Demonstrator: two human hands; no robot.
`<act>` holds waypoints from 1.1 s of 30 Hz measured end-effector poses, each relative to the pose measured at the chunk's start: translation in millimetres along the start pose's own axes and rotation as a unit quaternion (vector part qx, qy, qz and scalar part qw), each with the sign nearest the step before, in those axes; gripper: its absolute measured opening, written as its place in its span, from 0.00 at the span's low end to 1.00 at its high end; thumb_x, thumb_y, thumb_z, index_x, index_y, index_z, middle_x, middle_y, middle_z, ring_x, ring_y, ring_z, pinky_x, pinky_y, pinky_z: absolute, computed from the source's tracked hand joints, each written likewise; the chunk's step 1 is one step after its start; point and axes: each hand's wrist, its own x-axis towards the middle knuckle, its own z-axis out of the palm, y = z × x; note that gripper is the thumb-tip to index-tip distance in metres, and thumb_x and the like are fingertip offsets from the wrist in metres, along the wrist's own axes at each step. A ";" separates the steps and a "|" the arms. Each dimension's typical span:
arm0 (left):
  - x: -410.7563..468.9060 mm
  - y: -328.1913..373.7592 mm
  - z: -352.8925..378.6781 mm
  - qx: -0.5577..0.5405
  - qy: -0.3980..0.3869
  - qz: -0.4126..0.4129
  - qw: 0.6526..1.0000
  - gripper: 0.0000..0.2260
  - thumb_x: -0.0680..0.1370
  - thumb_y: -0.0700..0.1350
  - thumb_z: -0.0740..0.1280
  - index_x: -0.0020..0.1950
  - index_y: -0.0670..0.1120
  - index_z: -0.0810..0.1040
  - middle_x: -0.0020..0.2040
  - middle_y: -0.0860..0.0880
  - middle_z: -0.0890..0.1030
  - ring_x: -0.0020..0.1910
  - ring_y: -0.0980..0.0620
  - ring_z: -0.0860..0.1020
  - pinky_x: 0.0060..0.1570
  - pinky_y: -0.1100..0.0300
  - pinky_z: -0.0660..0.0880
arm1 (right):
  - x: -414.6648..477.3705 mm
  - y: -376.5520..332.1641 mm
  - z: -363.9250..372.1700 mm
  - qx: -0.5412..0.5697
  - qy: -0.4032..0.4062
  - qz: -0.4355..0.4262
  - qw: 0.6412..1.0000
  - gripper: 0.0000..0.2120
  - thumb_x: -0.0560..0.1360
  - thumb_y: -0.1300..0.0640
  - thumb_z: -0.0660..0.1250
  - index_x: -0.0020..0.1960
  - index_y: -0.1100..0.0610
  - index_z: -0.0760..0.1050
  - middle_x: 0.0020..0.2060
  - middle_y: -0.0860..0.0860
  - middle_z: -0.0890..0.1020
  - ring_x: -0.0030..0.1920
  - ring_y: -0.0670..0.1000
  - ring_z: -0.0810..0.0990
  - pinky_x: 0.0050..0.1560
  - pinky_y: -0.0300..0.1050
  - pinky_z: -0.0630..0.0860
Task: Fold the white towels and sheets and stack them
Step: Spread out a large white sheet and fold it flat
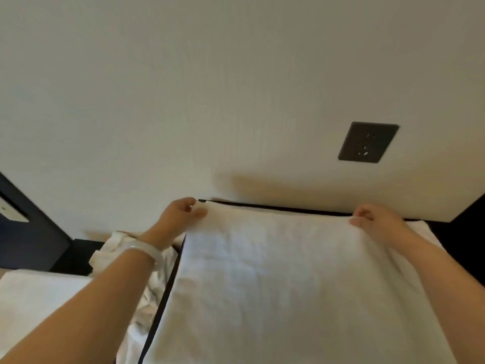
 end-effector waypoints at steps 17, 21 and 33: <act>52.3 -32.9 14.1 0.130 0.156 0.033 0.978 0.13 0.79 0.51 0.65 0.38 0.46 0.75 0.30 0.48 0.74 0.28 0.58 0.69 0.32 0.62 0.66 | 46.2 24.8 -4.7 0.062 -0.019 0.015 0.998 0.04 0.72 0.49 0.72 0.43 0.49 0.83 0.35 0.47 0.85 0.35 0.45 0.82 0.39 0.42 0.76; 79.1 -35.3 39.1 0.193 0.141 0.016 0.971 0.13 0.81 0.46 0.64 0.40 0.40 0.75 0.33 0.45 0.76 0.33 0.50 0.72 0.32 0.59 0.62 | 72.0 20.0 29.3 -0.018 0.034 0.022 0.999 0.08 0.75 0.54 0.71 0.38 0.52 0.80 0.34 0.48 0.83 0.37 0.47 0.78 0.38 0.44 0.69; 92.9 -55.8 45.3 0.200 0.166 -0.007 0.966 0.10 0.80 0.47 0.65 0.42 0.43 0.76 0.33 0.50 0.76 0.33 0.59 0.71 0.30 0.70 0.65 | 74.5 46.7 69.0 -0.095 0.120 0.031 0.988 0.07 0.76 0.52 0.71 0.41 0.51 0.76 0.39 0.51 0.81 0.42 0.57 0.78 0.43 0.50 0.73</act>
